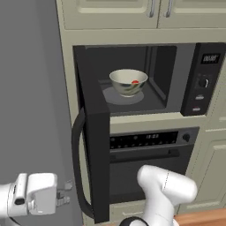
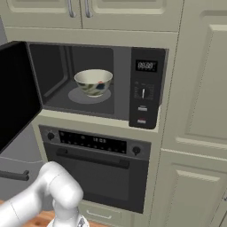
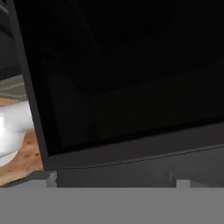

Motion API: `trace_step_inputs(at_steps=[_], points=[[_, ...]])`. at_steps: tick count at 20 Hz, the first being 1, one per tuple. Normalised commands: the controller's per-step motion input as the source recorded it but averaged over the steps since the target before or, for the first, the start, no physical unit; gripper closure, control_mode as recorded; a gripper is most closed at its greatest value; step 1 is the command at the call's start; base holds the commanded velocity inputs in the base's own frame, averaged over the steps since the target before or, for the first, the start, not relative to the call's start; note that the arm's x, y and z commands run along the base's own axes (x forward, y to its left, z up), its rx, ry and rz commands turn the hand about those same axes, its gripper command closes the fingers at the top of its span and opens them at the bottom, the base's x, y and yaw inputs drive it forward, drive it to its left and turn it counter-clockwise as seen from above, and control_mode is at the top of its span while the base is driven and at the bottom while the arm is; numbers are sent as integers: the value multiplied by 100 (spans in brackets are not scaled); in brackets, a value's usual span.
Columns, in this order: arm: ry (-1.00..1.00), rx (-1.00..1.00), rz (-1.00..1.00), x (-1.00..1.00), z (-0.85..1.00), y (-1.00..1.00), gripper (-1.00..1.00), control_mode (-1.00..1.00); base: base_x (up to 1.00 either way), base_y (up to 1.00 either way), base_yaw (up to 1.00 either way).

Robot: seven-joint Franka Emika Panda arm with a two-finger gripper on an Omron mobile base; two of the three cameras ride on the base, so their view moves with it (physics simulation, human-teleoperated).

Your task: Place the bowl containing the tomato and shrimp in the microwave. Close the microwave door and press the start button to microwave the meal.

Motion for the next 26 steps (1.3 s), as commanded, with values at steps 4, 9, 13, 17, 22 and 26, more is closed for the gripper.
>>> trace_step_inputs(at_steps=[4, 9, 13, 17, 22, 26], points=[[0, 0, -14, 25, 0, -25, -100, -100, 0, 0, 0], [0, 0, -8, 3, 0, -64, -100, -100, 0, 0, 0], [0, 0, -1, 14, 0, -84, -100, -100, 0, 0, 0], [0, 0, 4, 47, 0, -71, -100, -100, 0, 0, 0], [0, 0, 17, 51, 0, -59, -100, -100, 0, 0, 0], [0, 0, 23, 50, 0, -64, -100, -100, 0, 0, 0]])
